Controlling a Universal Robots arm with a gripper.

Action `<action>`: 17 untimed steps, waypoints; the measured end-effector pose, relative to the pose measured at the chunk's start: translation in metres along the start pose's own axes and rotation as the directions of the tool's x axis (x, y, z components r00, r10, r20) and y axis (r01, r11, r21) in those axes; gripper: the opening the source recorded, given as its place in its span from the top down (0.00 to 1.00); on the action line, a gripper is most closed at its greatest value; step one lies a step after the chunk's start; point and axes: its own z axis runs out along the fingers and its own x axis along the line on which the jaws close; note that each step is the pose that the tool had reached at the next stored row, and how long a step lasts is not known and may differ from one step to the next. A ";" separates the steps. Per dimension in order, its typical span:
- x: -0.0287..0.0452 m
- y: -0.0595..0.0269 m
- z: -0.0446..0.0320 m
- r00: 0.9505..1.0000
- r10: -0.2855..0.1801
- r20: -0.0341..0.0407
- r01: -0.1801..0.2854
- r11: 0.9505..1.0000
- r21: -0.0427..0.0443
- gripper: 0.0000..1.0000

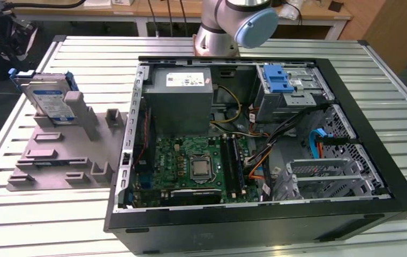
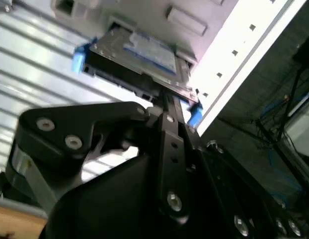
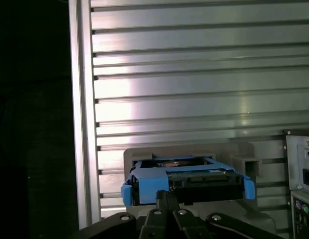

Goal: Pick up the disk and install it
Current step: 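Reach for the disk, then pick up the disk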

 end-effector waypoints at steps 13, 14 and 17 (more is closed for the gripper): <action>0.0007 -0.0001 0.0000 1.000 0.000 0.000 0.000 1.000 0.000 0.89; 0.0007 0.0000 0.0000 1.000 0.000 0.000 0.000 1.000 0.000 0.89; 0.0009 -0.0001 0.0000 1.000 0.000 0.000 0.000 1.000 0.000 0.89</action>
